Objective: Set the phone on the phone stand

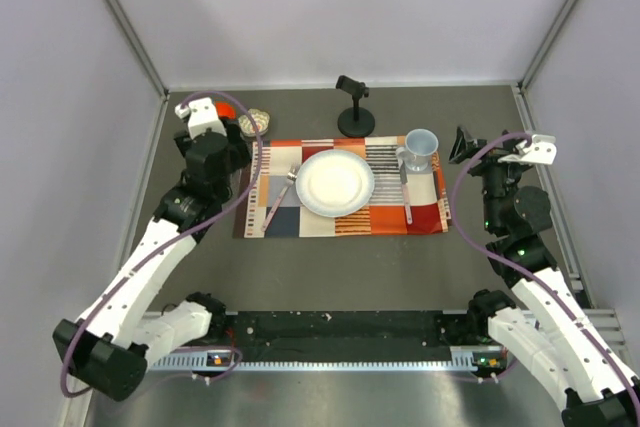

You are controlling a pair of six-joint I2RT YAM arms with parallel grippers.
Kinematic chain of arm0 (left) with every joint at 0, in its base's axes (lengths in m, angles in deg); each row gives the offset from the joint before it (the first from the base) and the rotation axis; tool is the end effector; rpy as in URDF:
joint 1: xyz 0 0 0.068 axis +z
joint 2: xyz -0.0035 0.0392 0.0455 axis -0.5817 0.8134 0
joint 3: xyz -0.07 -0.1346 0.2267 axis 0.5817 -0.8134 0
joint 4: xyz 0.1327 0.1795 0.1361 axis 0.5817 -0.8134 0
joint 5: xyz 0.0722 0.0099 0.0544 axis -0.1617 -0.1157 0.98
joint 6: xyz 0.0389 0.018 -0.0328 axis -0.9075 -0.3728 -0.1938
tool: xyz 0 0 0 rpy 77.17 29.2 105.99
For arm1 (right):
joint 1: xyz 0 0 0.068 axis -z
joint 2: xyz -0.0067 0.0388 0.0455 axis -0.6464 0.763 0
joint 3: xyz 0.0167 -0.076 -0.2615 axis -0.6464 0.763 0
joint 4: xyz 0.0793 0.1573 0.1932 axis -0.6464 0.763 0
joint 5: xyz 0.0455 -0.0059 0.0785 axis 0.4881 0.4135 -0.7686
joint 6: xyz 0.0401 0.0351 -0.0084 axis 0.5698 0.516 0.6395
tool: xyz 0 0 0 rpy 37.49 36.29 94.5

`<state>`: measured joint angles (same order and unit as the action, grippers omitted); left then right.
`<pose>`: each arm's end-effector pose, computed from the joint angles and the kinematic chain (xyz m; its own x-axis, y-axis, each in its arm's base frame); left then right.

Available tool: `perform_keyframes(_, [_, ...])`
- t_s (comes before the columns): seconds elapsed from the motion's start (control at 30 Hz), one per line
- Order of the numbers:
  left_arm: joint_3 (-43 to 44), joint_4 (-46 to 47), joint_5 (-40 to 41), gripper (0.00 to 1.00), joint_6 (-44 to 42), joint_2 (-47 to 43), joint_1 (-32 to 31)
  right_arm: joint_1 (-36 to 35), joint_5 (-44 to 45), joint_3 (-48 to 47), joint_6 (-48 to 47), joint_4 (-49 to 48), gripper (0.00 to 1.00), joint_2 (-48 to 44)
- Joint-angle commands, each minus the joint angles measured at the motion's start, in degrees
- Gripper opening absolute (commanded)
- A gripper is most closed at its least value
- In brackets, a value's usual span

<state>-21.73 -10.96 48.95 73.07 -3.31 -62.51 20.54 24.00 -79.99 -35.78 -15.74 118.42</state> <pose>0.2005 -0.0783 0.3624 -0.2289 -0.1262 -0.9652 -0.2000 0.9765 -0.0803 0.1520 0.0400 0.3519 0.2785 0.1867 -0.9421 0.0086 0.9804 0.1968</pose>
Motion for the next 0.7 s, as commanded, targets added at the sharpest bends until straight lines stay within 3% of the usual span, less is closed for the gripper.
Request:
perform_keyframes(0.0, [5.7, 13.2, -4.0, 0.0, -4.0, 5.3, 10.4, -0.9, 0.9, 0.5, -0.9, -2.9, 0.99, -0.9])
perform_keyframes(0.07, [8.4, 11.3, -8.3, 0.0, -3.6, 9.2, 16.4, -1.2, 0.9, 0.6, -0.9, -3.2, 0.99, -0.7])
perform_keyframes(0.23, [16.7, 6.3, -17.6, 0.0, -6.0, 18.0, 23.1, -1.6, 0.8, 0.9, -1.3, -4.0, 0.99, -0.4])
perform_keyframes(0.43, [16.2, 16.4, -28.1, 0.0, -11.0, 24.8, 28.9, -2.0, 0.9, 1.1, -1.7, -4.6, 0.99, -0.2])
perform_keyframes(0.53, [15.6, 17.5, -27.2, 0.0, -16.8, 27.4, 29.5, -2.0, 1.2, 1.2, -2.0, -4.7, 0.99, -0.2])
perform_keyframes(0.67, [9.9, 26.6, -31.0, 0.0, -17.9, 26.1, 30.5, -2.3, 1.5, 1.3, -2.4, -5.1, 0.99, 0.0])
